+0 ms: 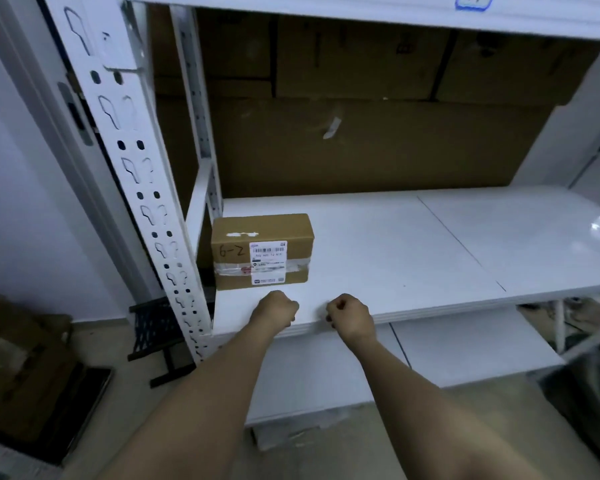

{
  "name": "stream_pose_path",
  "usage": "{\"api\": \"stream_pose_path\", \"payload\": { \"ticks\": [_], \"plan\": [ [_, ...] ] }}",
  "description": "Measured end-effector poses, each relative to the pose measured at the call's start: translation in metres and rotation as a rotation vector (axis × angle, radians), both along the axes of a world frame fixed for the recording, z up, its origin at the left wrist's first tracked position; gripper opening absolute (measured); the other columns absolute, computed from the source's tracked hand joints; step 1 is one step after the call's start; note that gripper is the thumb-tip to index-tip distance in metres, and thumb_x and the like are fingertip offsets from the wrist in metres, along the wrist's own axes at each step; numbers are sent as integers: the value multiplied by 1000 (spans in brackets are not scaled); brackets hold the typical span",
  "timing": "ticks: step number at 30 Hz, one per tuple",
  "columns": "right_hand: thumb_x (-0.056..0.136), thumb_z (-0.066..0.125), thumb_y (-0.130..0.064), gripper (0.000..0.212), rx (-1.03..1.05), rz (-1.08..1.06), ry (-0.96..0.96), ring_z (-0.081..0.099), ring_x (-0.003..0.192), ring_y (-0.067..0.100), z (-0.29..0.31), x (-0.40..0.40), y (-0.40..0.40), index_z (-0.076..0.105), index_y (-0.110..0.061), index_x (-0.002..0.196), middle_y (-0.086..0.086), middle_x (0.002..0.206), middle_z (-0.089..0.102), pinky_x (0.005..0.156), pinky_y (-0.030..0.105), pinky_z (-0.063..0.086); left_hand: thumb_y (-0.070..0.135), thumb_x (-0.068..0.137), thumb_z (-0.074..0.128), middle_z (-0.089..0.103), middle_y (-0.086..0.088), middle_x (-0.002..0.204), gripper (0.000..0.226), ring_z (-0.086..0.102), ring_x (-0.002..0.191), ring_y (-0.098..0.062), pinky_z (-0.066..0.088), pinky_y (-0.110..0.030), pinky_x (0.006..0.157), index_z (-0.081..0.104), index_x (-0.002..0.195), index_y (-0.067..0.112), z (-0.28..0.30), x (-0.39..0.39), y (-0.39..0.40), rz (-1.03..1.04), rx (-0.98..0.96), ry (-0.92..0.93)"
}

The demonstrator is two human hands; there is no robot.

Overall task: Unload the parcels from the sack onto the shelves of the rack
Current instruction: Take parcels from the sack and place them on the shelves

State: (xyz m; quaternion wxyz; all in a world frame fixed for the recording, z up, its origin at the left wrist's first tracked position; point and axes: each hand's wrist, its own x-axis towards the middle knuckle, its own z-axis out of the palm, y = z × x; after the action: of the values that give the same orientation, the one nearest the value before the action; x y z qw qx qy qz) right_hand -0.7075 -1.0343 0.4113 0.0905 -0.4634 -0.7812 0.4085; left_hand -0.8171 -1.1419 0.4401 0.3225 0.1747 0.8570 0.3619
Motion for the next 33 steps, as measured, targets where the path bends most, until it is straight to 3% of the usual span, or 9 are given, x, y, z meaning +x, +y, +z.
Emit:
{"api": "stream_pose_path", "payload": {
  "ticks": [4, 8, 12, 15, 19, 24, 28, 33],
  "plan": [
    [90, 46, -25, 16, -5, -51, 21, 67, 84, 24, -2, 48, 21, 57, -22, 78, 0, 86, 70, 79, 39, 55, 15, 86, 50, 71, -14, 89, 19, 68, 86, -30, 52, -33, 79, 58, 69, 10, -1, 39, 27, -119, -23, 31],
    [93, 47, -26, 18, 9, -70, 7, 67, 84, 25, 1, 103, 45, 56, -21, 80, 3, 88, 70, 78, 39, 53, 21, 88, 51, 65, -13, 82, 20, 59, 75, -28, 42, -28, 69, 59, 78, 6, -2, 84, 53, -219, -65, 73],
    [95, 49, -26, 16, 4, -90, -11, 66, 87, 25, 3, 172, 76, 59, -17, 87, 3, 91, 72, 80, 38, 53, 16, 88, 48, 55, -9, 63, 23, 51, 58, -23, 33, -23, 54, 53, 66, 8, -4, 144, 87, -228, -43, 80],
    [92, 50, -25, 15, -21, -129, -29, 67, 87, 24, 2, 236, 104, 62, -17, 86, 1, 88, 72, 79, 33, 52, 11, 92, 45, 57, -12, 67, 29, 51, 57, -22, 29, -20, 49, 49, 63, 9, -4, 203, 118, -261, -13, 56],
    [89, 50, -24, 12, -49, -207, -7, 66, 85, 22, 1, 319, 144, 60, -18, 84, -3, 82, 70, 77, 32, 51, 12, 93, 44, 61, -16, 84, 29, 57, 72, -25, 33, -24, 53, 46, 65, 11, -10, 280, 164, -318, 17, 38],
    [87, 50, -18, 15, -92, -306, 2, 68, 80, 27, -5, 398, 186, 56, -19, 73, 1, 75, 69, 80, 39, 56, 19, 91, 48, 64, -15, 87, 24, 62, 78, -27, 50, -32, 73, 47, 68, 14, -13, 359, 219, -413, 1, 30],
    [82, 50, -16, 14, -133, -389, 17, 69, 81, 30, -23, 444, 225, 55, -16, 69, -3, 63, 64, 79, 46, 57, 19, 87, 47, 64, -12, 85, 16, 57, 72, -24, 41, -29, 69, 50, 73, 13, -15, 404, 265, -523, -35, 47],
    [83, 53, -25, 14, -168, -474, 4, 68, 75, 31, -40, 487, 270, 58, -16, 72, 4, 72, 69, 81, 44, 56, 22, 89, 48, 69, -16, 99, 17, 67, 87, -29, 51, -35, 80, 59, 89, 9, -31, 441, 328, -622, -82, 57]
  ]
}}
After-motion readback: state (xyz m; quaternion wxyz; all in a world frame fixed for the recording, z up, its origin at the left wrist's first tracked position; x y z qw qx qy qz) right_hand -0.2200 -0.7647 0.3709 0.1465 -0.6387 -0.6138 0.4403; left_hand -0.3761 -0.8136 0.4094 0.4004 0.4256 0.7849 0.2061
